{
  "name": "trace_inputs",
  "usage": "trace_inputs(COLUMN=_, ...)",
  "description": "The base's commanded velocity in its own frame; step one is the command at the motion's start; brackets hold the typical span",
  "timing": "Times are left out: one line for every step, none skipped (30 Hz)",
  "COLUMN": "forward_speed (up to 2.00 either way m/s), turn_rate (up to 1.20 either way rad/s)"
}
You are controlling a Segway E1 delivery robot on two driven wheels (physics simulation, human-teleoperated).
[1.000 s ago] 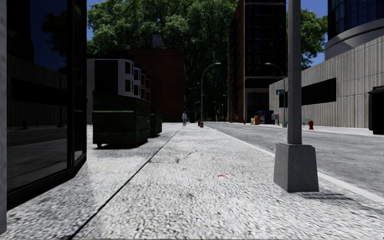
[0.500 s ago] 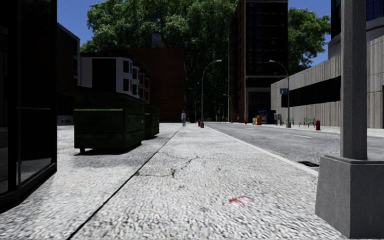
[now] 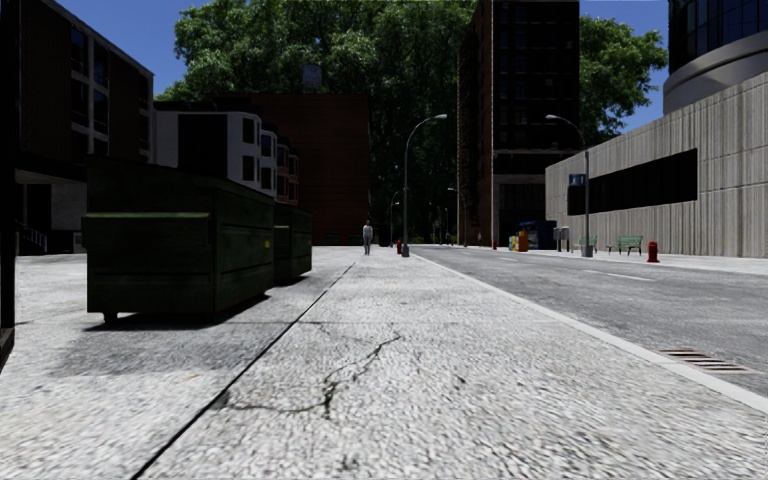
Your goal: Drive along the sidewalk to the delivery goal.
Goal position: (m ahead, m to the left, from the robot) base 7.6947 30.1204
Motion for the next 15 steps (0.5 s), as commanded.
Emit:
trace_inputs(forward_speed=2.0, turn_rate=0.0)
trace_inputs(forward_speed=2.0, turn_rate=0.0)
trace_inputs(forward_speed=2.0, turn_rate=0.0)
trace_inputs(forward_speed=2.0, turn_rate=0.0)
trace_inputs(forward_speed=2.0, turn_rate=0.0)
trace_inputs(forward_speed=2.0, turn_rate=0.0)
trace_inputs(forward_speed=2.0, turn_rate=0.0)
trace_inputs(forward_speed=2.0, turn_rate=0.0)
trace_inputs(forward_speed=2.0, turn_rate=0.0)
trace_inputs(forward_speed=2.0, turn_rate=0.0)
trace_inputs(forward_speed=2.0, turn_rate=0.0)
trace_inputs(forward_speed=2.0, turn_rate=0.0)
trace_inputs(forward_speed=2.0, turn_rate=0.0)
trace_inputs(forward_speed=2.0, turn_rate=0.0)
trace_inputs(forward_speed=2.0, turn_rate=0.0)
